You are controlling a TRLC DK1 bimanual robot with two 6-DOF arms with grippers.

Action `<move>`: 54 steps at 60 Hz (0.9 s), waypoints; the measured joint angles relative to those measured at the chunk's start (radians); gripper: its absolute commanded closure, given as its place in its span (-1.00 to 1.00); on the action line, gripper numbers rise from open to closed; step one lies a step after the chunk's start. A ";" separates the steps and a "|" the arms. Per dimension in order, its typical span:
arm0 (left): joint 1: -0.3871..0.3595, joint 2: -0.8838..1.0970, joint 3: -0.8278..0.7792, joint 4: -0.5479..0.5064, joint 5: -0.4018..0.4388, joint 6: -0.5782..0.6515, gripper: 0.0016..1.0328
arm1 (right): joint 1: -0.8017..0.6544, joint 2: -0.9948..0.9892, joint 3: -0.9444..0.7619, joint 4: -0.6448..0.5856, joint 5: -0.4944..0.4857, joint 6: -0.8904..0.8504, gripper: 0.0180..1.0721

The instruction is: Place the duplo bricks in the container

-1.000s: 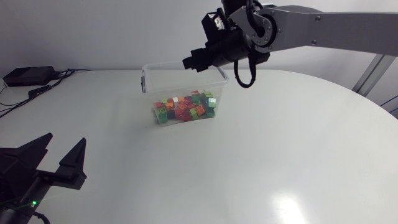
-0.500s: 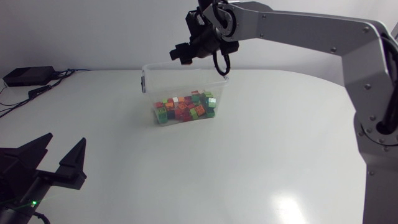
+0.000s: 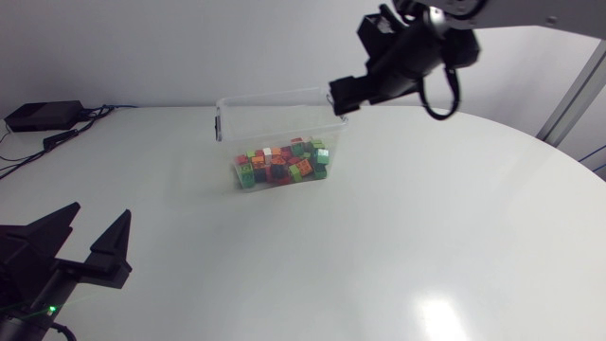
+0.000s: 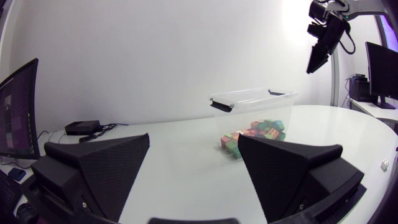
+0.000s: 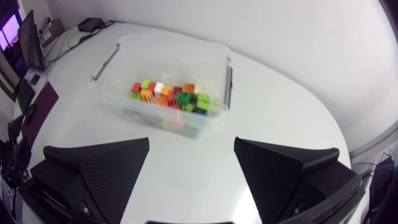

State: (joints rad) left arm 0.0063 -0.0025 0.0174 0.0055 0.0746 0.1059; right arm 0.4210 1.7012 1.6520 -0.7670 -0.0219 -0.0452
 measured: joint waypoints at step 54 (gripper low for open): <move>0.000 0.000 0.000 0.000 0.000 0.000 -0.92 | 0.037 -0.347 -0.968 -0.249 0.203 -0.483 -0.84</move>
State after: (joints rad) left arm 0.0063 -0.0025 0.0174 0.0055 0.0746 0.1059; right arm 0.4583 1.3540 0.6838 -1.0161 0.1806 -0.5282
